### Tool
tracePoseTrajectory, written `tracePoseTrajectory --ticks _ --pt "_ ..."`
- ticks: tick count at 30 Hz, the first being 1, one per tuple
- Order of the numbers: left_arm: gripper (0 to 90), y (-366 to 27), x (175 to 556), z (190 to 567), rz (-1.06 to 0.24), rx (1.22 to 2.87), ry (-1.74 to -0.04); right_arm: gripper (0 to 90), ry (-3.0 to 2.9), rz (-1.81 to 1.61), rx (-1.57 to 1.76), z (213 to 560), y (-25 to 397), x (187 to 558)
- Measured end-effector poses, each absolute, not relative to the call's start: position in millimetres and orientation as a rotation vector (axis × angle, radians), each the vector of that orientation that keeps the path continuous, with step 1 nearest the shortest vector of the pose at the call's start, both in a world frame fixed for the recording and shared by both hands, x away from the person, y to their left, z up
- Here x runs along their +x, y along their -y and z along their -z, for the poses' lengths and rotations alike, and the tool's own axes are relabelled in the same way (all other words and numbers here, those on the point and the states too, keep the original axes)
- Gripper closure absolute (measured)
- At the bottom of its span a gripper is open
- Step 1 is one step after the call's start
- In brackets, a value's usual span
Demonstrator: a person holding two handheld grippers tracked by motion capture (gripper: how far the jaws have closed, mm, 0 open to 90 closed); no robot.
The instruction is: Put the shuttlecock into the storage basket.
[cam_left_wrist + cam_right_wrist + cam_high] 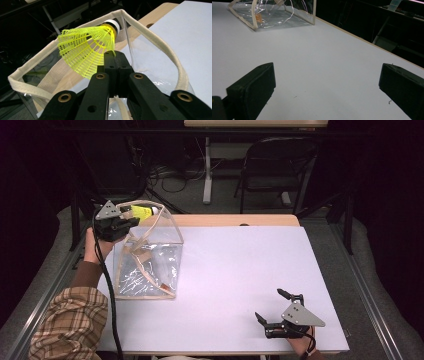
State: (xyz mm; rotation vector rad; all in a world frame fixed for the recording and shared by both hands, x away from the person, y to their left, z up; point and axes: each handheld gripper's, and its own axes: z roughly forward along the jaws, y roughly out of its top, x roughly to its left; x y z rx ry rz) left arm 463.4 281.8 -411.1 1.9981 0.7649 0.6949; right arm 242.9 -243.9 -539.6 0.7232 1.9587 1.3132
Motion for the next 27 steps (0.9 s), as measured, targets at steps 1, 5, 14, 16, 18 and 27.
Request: tracePoseTrajectory --ticks 1,5,14,16,18,27 --pt "89.6 -281.3 463.6 411.6 -0.694 1.998 -0.765 0.3 -1.959 -1.313 0.723 539.6 244.0 242.9" --pt "89.6 -280.1 464.5 413.2 -0.690 2.008 -0.765 0.3 -1.959 -1.313 0.723 539.5 243.9 242.9" --pt "89.6 -279.4 466.7 415.8 -0.673 2.016 -0.772 0.3 -1.959 -1.312 0.723 539.6 244.0 243.0" --pt "89.6 -279.2 467.2 416.5 -0.669 2.019 -0.774 0.3 -1.959 -1.312 0.723 539.6 244.0 243.0" --pt "89.6 -279.0 467.6 416.9 -0.664 2.019 -0.775 0.3 -1.959 -1.312 0.724 539.5 244.0 242.9" --pt "89.4 -276.4 471.0 420.4 -0.642 2.037 -0.783 0.3 -1.959 -1.311 0.723 539.5 244.0 242.9"
